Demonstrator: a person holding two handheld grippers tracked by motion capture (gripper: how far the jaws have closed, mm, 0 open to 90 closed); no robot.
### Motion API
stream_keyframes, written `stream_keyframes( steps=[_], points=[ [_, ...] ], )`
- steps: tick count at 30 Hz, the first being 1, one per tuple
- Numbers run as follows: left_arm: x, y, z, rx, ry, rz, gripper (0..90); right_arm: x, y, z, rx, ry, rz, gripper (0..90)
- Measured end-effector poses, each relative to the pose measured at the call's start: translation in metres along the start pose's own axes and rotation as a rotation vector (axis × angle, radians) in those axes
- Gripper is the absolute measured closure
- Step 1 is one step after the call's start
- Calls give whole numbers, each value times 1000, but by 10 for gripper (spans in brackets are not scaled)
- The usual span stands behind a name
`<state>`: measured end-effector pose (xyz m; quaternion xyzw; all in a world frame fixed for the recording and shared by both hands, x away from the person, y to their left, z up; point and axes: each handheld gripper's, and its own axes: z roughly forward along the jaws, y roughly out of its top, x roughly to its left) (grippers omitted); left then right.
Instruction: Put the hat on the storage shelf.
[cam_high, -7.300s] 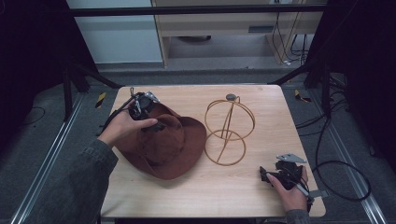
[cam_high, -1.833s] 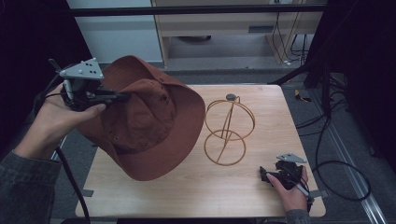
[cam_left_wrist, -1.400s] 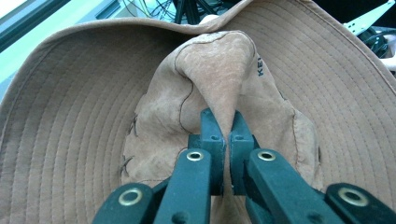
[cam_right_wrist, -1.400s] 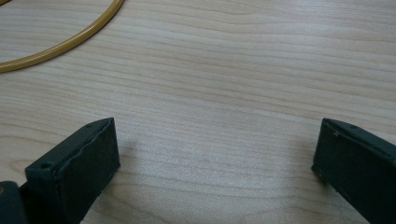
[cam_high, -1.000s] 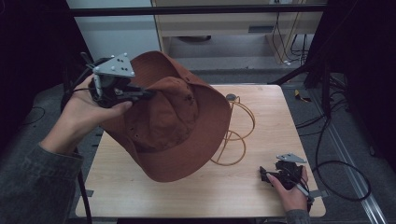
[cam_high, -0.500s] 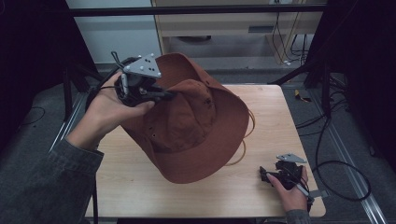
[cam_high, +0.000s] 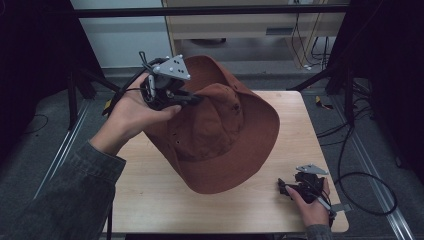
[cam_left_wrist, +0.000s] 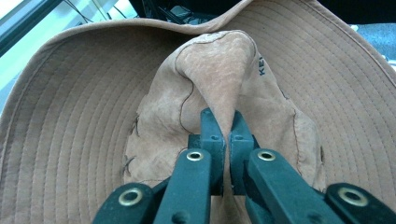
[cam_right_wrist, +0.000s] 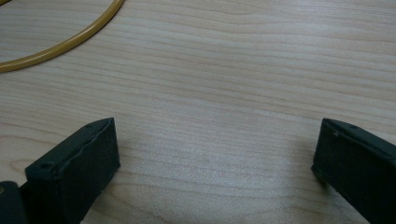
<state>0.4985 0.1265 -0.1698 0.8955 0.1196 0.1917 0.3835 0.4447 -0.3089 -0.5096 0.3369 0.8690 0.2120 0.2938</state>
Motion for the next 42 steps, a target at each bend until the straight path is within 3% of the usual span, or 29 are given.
stream_keyframes(
  steps=[30, 42],
  points=[
    [3, 19, 28, 3, -13, 0, 885, 0, 0, 0, 0, 2, -2, 5],
    [12, 44, 56, 22, -7, -3, 885, 0, 0, 0, -1, 3, -2, 6]
  ],
)
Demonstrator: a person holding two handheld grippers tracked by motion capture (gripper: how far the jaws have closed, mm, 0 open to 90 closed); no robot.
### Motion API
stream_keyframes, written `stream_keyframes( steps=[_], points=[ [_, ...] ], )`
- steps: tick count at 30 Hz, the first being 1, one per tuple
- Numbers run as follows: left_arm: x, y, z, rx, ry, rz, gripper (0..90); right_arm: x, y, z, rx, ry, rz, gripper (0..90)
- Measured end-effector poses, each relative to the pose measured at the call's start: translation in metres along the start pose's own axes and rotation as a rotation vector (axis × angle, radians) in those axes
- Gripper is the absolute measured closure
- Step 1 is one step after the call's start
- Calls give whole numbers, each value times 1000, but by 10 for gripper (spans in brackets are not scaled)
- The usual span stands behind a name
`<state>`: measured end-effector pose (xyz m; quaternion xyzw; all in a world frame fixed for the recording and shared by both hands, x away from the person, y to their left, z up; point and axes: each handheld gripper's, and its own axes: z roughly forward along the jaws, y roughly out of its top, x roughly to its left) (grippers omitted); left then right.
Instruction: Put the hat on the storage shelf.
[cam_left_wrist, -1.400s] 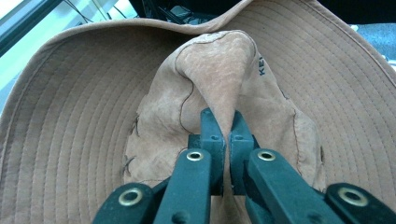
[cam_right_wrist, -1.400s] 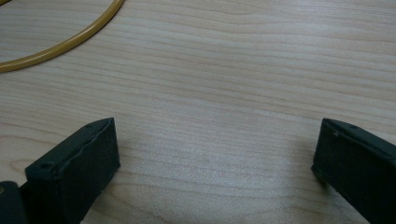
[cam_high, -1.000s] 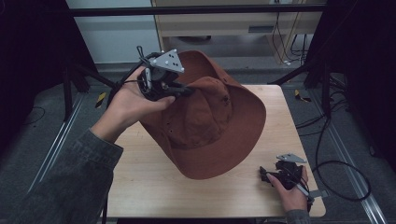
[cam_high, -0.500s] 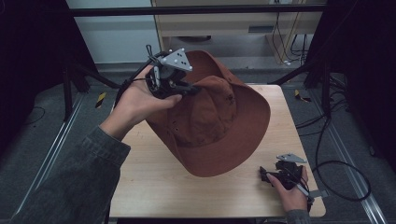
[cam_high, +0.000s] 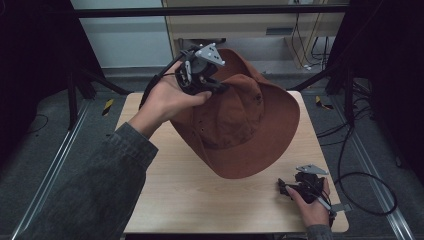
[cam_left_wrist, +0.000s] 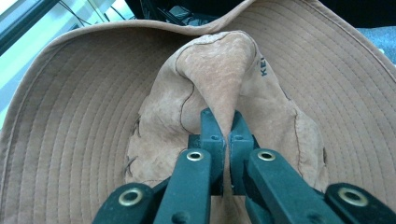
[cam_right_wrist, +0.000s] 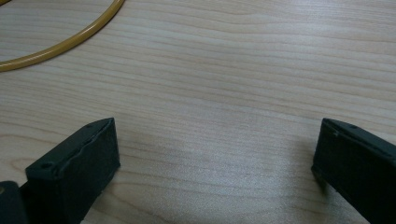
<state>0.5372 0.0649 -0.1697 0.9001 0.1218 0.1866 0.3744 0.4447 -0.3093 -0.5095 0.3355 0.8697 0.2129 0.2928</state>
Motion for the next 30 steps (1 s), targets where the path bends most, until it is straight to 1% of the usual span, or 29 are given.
stream_keyframes(
  steps=[6, 8, 13, 15, 20, 21, 24, 30],
  points=[
    [2, 9, 14, 7, -2, 6, 885, 0, 0, 0, -2, -1, 0, 6],
    [3, 11, 19, 17, -3, 12, 885, 0, 0, 0, -2, -1, 0, 5],
    [6, 14, 26, 16, -7, 3, 885, 0, 0, 0, -1, -1, 0, 5],
    [9, 15, 31, 18, -7, -5, 885, 0, 0, 0, 0, 0, 0, 5],
    [15, 18, 39, 18, -12, -11, 884, 0, 0, 0, 0, 0, 0, 5],
    [15, 18, 41, 17, -15, -15, 884, 0, 0, 0, 0, 1, 0, 6],
    [15, 19, 48, 31, -22, -7, 884, 0, 0, 0, -1, 0, 0, 5],
    [13, 21, 63, 43, -36, -12, 883, 0, 0, 0, -2, 0, 0, 6]
  ],
)
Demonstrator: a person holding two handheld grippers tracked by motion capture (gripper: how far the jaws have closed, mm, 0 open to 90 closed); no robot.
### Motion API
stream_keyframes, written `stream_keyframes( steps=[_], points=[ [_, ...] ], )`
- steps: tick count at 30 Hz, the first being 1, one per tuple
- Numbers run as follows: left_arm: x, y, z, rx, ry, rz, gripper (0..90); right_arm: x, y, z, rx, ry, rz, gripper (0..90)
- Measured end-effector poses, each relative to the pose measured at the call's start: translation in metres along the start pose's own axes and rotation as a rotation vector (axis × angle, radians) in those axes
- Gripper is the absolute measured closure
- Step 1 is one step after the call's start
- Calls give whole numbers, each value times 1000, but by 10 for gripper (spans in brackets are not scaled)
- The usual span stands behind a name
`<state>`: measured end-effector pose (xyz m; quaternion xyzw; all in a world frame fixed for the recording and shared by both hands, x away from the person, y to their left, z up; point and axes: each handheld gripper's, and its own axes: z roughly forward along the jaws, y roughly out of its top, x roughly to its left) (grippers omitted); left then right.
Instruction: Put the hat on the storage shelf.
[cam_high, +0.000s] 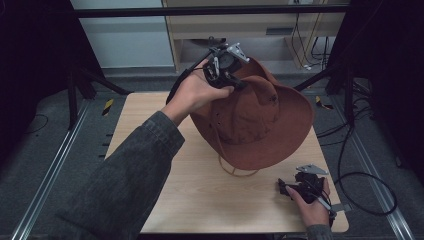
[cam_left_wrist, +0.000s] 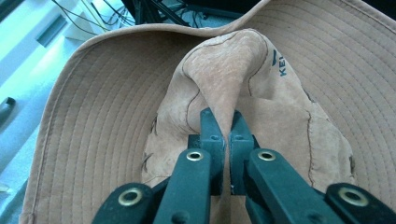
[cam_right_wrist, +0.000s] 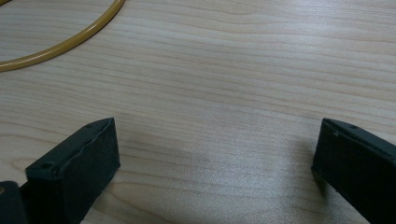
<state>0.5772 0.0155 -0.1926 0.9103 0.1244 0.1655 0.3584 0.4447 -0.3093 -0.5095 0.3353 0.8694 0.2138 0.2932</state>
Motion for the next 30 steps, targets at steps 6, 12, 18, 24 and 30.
stream_keyframes(
  steps=[6, 12, 18, 24, 30],
  points=[
    [-3, 1, 13, 21, -9, 2, 881, 0, 0, 0, 0, 0, 0, 5],
    [-4, -1, 22, 31, -17, -4, 878, 0, 0, 0, 0, 0, 0, 5],
    [-5, -2, 27, 29, -20, -3, 861, 0, 0, 0, 0, 0, 0, 5],
    [-6, -5, 30, 18, -9, -15, 783, 0, 0, 0, 0, 0, -1, 6],
    [-4, -10, 27, 3, 1, -31, 699, -2, 0, 0, 0, 1, -14, 5]
  ],
)
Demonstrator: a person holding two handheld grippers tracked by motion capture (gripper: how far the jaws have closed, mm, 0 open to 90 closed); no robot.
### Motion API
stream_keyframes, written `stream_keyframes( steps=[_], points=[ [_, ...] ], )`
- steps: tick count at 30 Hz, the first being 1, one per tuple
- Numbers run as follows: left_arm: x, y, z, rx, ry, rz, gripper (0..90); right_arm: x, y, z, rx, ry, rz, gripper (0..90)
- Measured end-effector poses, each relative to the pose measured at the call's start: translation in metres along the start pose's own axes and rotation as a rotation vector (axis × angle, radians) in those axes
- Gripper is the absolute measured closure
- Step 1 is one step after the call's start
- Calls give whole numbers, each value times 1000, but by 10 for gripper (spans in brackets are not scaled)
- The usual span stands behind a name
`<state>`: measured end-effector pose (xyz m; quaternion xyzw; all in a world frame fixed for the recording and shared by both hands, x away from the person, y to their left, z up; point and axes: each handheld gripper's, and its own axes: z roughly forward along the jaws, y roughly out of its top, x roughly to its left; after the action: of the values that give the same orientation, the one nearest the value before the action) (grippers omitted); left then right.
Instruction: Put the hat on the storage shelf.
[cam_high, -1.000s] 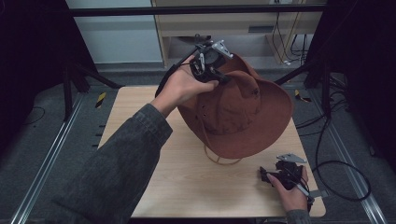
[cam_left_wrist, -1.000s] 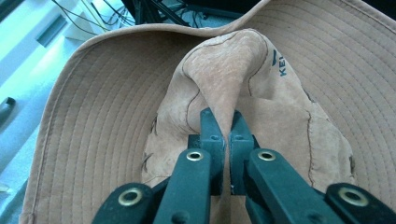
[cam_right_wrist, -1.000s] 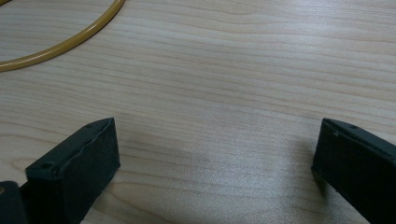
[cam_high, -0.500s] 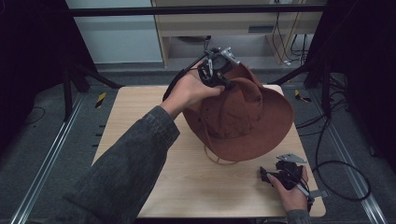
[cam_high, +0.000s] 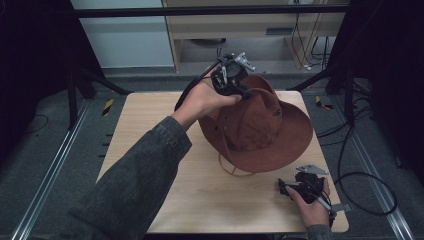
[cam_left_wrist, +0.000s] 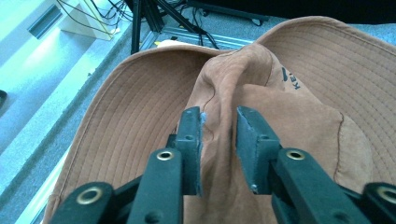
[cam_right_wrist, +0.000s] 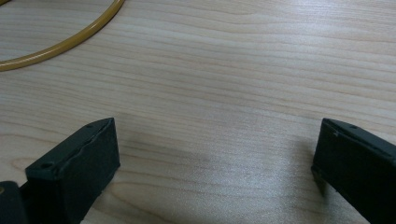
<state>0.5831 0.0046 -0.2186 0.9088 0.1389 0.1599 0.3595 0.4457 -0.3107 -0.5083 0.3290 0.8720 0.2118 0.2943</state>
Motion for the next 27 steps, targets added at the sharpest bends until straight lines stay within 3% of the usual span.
stream_keyframes(
  steps=[21, 27],
  points=[
    [-7, -10, -15, -63, 40, 13, 378, 0, 0, 0, 0, 2, -1, 5],
    [-10, -13, -16, -66, 40, 13, 213, 0, 0, 0, 0, 2, -2, 5]
  ],
)
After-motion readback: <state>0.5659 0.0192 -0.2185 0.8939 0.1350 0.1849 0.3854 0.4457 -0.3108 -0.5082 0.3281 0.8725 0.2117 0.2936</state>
